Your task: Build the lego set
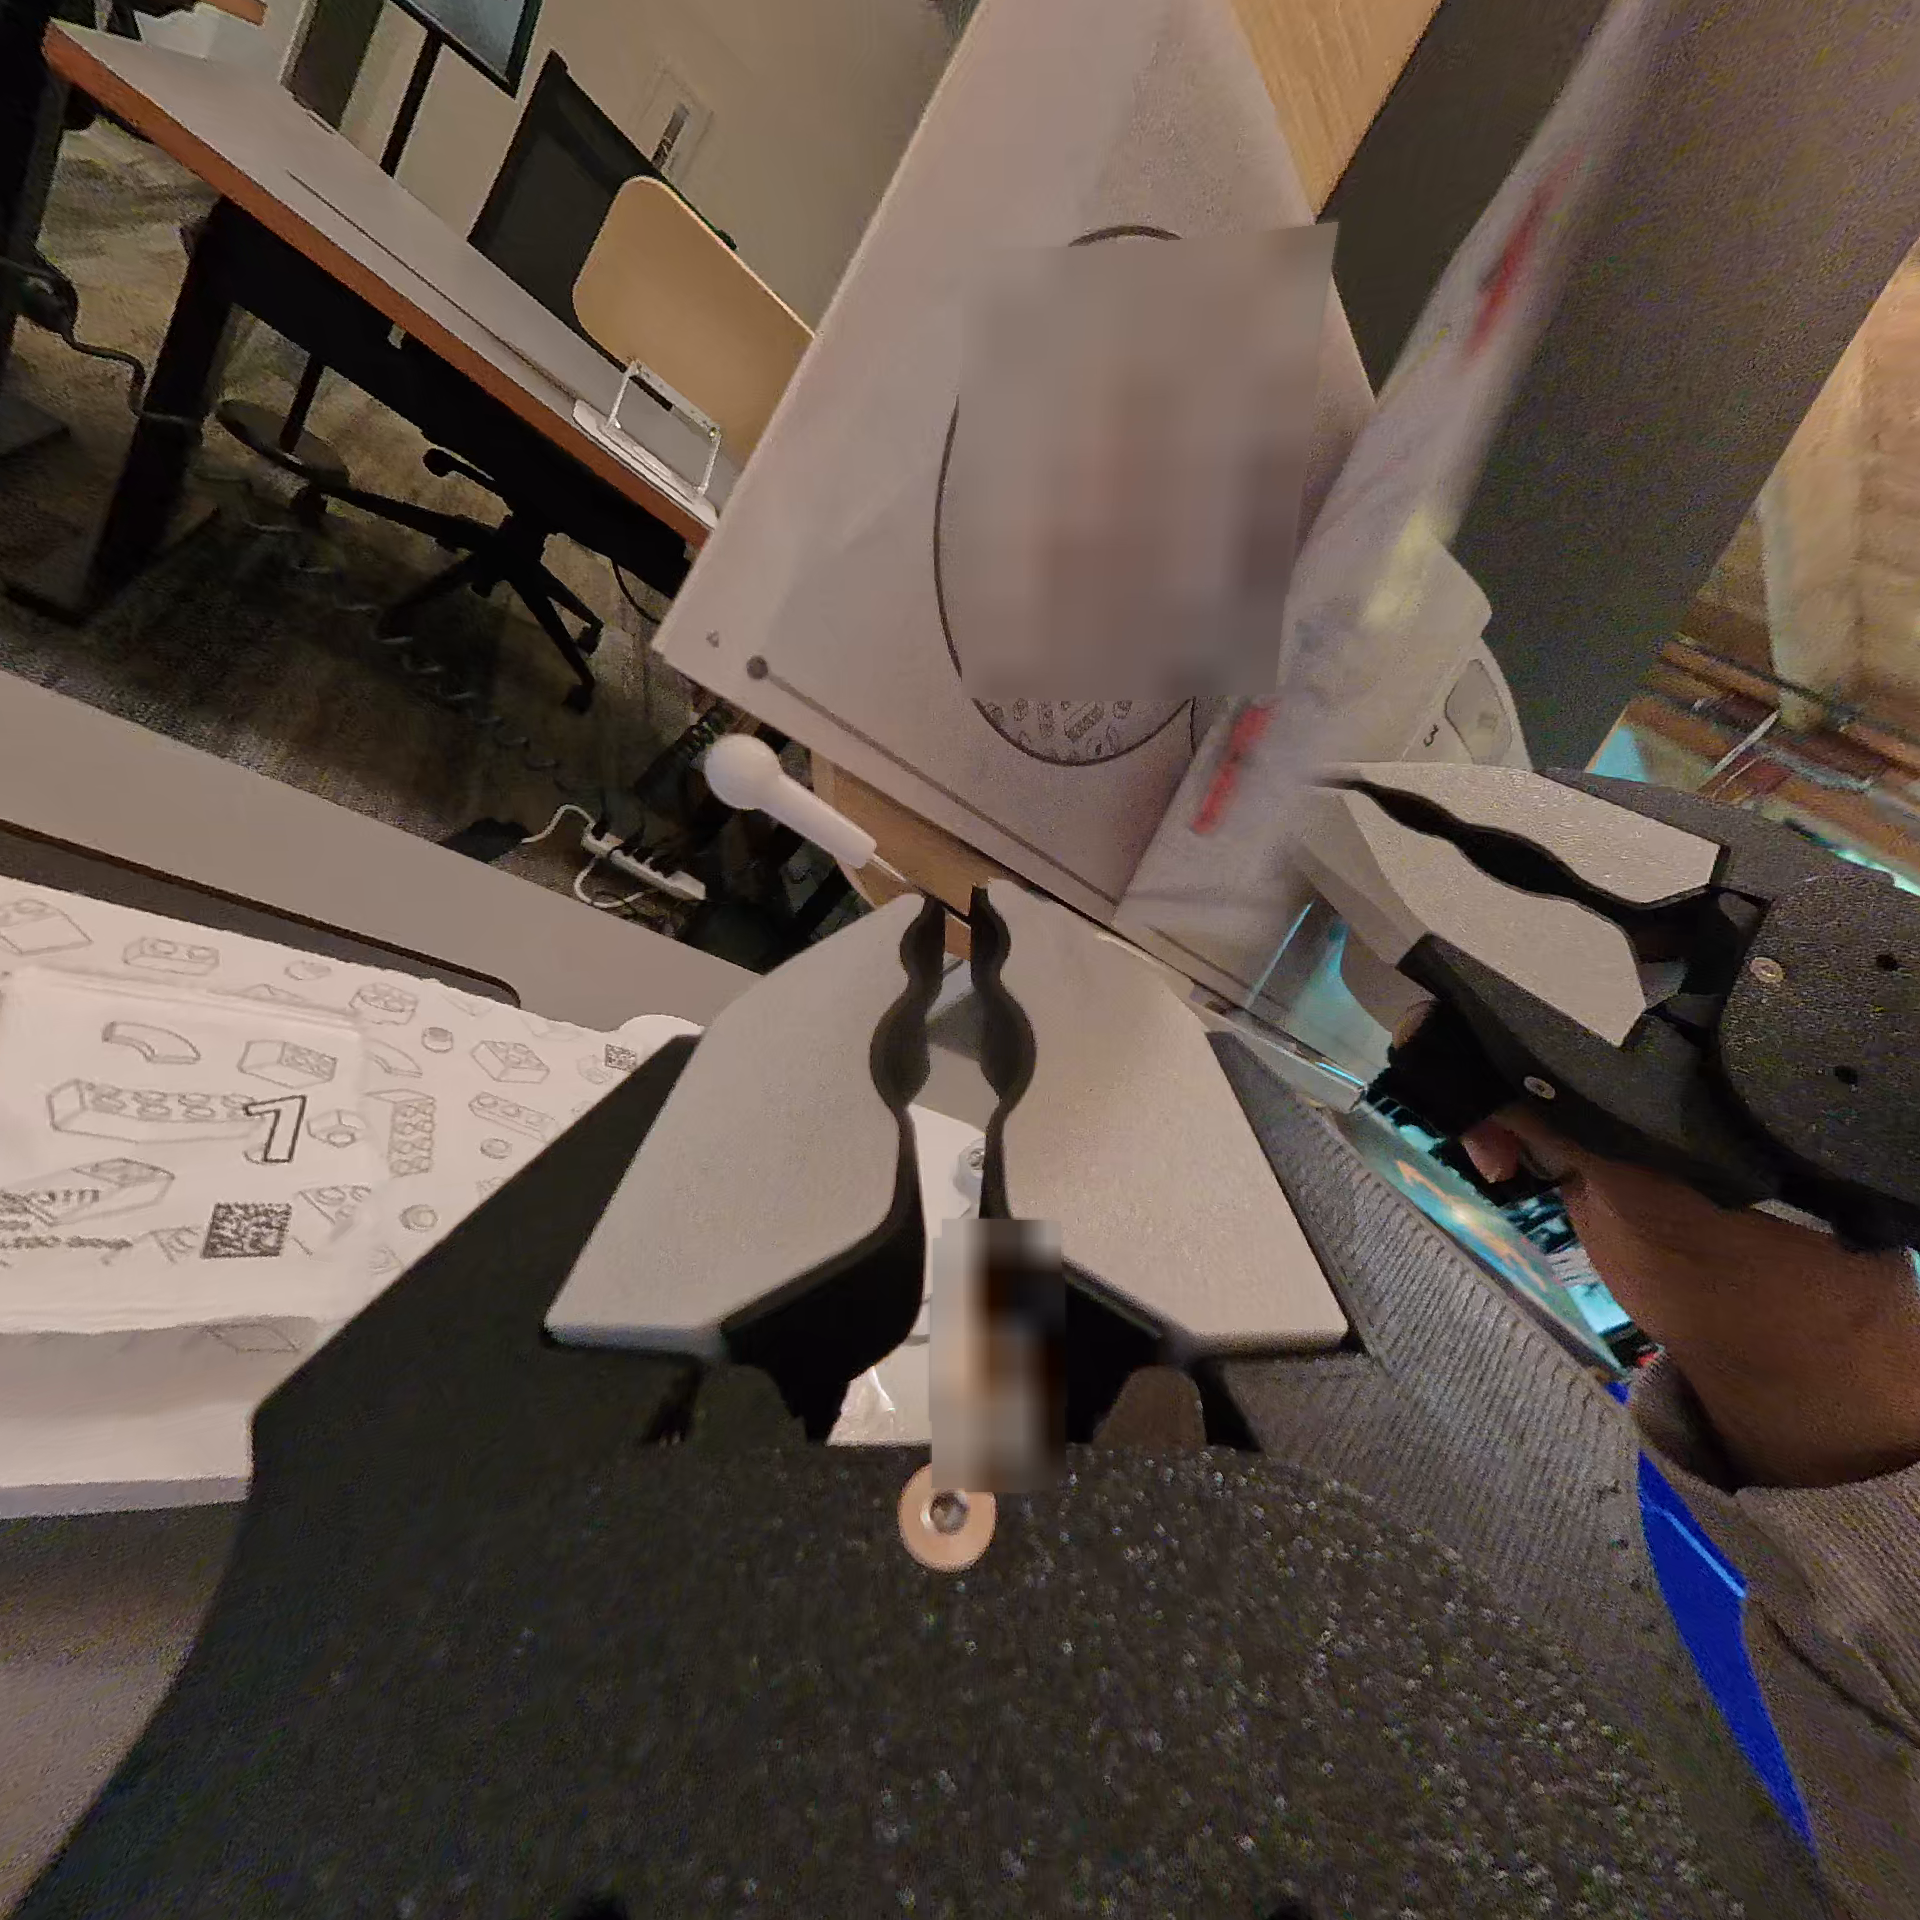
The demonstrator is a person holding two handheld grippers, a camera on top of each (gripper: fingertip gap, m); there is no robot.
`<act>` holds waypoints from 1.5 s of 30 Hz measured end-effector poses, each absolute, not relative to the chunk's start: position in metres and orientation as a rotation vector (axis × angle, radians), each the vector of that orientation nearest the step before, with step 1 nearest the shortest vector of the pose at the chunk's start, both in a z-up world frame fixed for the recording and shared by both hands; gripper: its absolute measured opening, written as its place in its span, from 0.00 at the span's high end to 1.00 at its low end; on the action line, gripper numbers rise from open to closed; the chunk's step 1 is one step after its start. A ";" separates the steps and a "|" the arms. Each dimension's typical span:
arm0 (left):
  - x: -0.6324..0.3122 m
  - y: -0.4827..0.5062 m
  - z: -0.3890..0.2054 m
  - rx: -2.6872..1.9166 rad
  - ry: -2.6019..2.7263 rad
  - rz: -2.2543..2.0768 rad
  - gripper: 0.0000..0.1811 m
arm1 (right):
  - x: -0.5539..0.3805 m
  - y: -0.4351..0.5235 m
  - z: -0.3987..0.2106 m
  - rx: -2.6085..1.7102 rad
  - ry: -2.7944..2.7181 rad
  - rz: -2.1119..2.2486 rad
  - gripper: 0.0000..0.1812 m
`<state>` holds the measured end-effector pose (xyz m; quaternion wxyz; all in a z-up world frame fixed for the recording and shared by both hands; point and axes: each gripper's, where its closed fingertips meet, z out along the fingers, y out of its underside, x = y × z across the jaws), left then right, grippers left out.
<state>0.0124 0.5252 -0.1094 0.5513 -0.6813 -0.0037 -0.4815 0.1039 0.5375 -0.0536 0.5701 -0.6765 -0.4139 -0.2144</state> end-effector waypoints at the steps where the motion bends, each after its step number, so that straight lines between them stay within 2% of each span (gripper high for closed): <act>1: 0.012 0.525 -0.110 -1.604 -0.026 -1.156 0.97 | 0.101 0.538 -0.053 -1.589 -0.969 -0.503 1.00; 8: 0.011 0.520 -0.111 -1.506 -0.126 -1.258 0.98 | 0.078 0.546 -0.050 -1.607 -0.996 -0.515 1.00; 21: 0.058 0.520 -0.061 -1.475 0.638 -0.601 0.99 | 0.069 0.544 -0.049 -1.735 -0.846 -0.162 1.00; 29: 0.066 0.527 -0.063 -1.523 0.699 -0.562 0.99 | 0.083 0.520 -0.034 -1.702 -0.748 0.041 0.98; 33: 0.067 0.527 -0.063 -1.527 0.691 -0.571 0.99 | 0.117 0.510 -0.030 -1.674 -0.683 -0.005 0.98; 37: 0.066 0.523 -0.064 -1.545 0.726 -0.552 0.97 | 0.145 0.513 -0.051 -1.723 -0.668 -0.104 0.98; 45: 0.044 0.507 -0.076 -1.615 0.716 -0.449 0.95 | 0.136 0.519 -0.064 -1.682 -0.702 -0.264 1.00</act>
